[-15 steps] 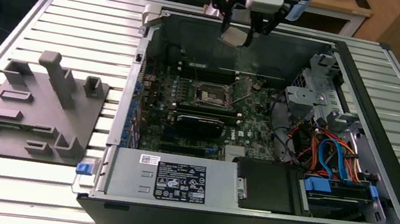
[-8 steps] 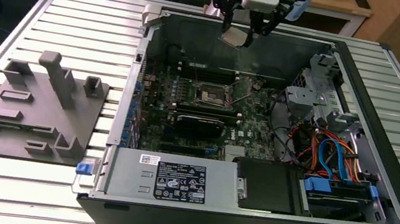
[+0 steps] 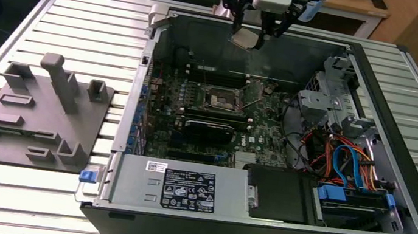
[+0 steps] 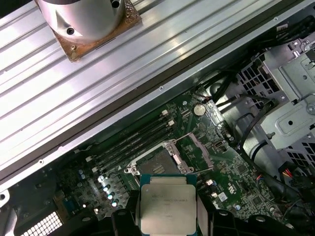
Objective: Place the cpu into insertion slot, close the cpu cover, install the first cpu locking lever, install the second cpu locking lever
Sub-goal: 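Place the cpu into insertion slot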
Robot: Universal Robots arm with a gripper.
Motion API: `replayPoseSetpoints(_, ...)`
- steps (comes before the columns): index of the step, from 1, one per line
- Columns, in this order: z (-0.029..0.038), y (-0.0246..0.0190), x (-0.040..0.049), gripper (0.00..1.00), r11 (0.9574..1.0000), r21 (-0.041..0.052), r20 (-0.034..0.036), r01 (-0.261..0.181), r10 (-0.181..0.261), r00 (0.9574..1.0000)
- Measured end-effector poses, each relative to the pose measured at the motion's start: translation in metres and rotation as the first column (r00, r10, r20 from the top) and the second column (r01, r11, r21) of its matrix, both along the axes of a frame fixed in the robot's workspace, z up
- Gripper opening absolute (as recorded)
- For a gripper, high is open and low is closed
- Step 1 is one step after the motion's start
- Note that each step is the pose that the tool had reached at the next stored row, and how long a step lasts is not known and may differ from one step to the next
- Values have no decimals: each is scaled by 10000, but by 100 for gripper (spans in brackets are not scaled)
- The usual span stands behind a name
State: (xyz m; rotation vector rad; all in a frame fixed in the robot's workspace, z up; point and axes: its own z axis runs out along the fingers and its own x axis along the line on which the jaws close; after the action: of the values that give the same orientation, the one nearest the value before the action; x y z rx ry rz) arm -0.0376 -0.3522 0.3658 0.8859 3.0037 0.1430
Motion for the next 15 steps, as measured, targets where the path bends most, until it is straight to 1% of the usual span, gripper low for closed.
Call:
replayPoseSetpoints(4, 0, 0, 0, 54, 10000, 0, 0, 33, -33, 10000)
replayPoseSetpoints(9, 0, 0, 0, 54, 9982, 0, 0, 596, -596, 9982)
replayPoseSetpoints(15, -1, 0, 0, 54, 9950, -1, 0, 996, -996, 9950)
